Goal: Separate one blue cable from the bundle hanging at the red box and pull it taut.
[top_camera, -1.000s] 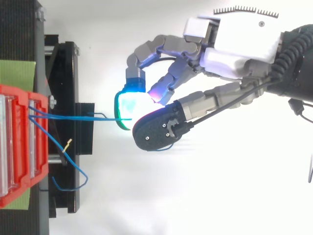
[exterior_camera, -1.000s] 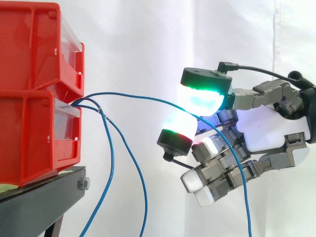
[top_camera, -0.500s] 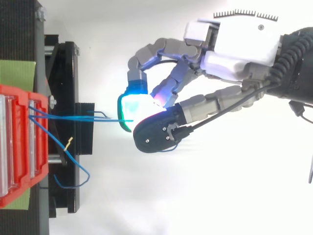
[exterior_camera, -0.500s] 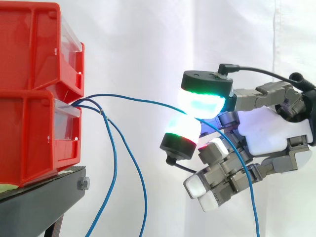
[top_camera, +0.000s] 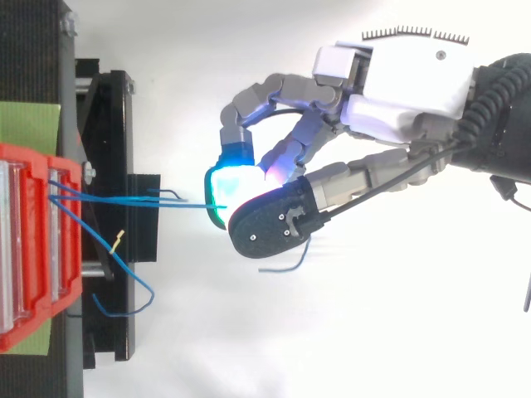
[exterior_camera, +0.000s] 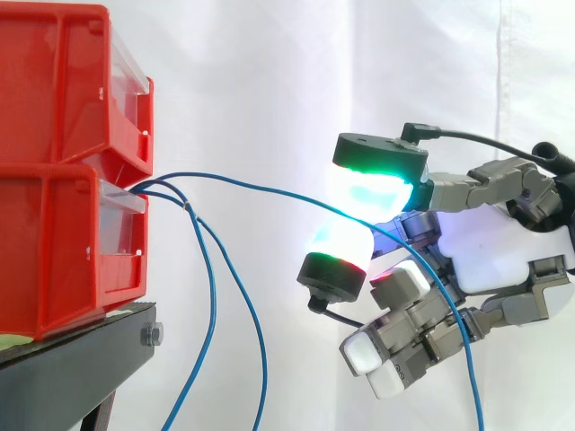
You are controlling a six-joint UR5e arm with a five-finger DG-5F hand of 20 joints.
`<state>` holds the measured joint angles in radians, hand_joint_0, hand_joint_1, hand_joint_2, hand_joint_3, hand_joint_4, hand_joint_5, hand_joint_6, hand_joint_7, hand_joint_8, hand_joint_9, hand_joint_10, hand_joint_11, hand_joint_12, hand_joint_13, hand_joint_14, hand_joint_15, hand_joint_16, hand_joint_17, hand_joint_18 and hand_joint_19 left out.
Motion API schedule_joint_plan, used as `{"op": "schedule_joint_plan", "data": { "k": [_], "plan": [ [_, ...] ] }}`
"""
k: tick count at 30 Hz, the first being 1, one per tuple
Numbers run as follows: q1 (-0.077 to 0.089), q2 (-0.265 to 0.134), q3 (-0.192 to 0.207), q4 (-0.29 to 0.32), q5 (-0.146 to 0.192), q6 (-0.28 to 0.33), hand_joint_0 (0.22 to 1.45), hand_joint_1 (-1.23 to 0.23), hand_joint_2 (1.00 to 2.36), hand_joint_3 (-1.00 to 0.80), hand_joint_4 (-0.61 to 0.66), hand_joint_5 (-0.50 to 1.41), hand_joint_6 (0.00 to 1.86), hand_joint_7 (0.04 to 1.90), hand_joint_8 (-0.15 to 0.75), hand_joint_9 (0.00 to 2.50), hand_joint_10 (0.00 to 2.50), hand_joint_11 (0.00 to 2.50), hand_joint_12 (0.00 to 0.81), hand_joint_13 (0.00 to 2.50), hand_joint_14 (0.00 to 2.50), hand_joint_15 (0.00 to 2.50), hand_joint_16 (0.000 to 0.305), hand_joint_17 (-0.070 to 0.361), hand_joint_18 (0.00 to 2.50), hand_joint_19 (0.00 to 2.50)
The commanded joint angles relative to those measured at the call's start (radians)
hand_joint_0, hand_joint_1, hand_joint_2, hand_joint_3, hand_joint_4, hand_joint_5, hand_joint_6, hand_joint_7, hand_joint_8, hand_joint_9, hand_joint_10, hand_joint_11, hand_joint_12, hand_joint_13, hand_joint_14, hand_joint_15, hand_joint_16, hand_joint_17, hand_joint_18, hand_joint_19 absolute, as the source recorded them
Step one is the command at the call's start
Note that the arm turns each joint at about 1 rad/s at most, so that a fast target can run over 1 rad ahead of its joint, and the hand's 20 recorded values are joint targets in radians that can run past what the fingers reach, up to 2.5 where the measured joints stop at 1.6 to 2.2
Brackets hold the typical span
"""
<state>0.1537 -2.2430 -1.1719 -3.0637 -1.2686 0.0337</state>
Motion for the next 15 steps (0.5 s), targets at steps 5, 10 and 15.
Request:
{"op": "schedule_joint_plan", "data": {
  "k": [5, 10, 15],
  "plan": [
    [0.0, 0.0, 0.0, 0.0, 0.0, 0.0, 0.59, -0.64, 1.0, -0.49, 0.14, -0.16, 0.89, 1.2, 0.334, 1.27, 0.03, 0.93, 0.336, 0.86, 0.02, 0.43, 0.044, 0.1, 0.68, 0.49],
    [0.0, 0.0, 0.0, 0.0, 0.001, 0.002, 0.58, -0.64, 1.0, -0.5, 0.15, -0.15, 0.89, 1.21, 0.339, 1.29, 0.03, 0.93, 0.338, 0.87, 0.02, 0.42, 0.044, 0.099, 0.68, 0.48],
    [0.001, -0.001, 0.0, 0.0, 0.001, 0.002, 0.61, -0.67, 1.01, -0.41, 0.14, -0.15, 0.89, 1.26, 0.336, 1.31, 0.02, 0.95, 0.333, 0.88, 0.02, 0.42, 0.043, 0.098, 0.68, 0.48]
  ]
}}
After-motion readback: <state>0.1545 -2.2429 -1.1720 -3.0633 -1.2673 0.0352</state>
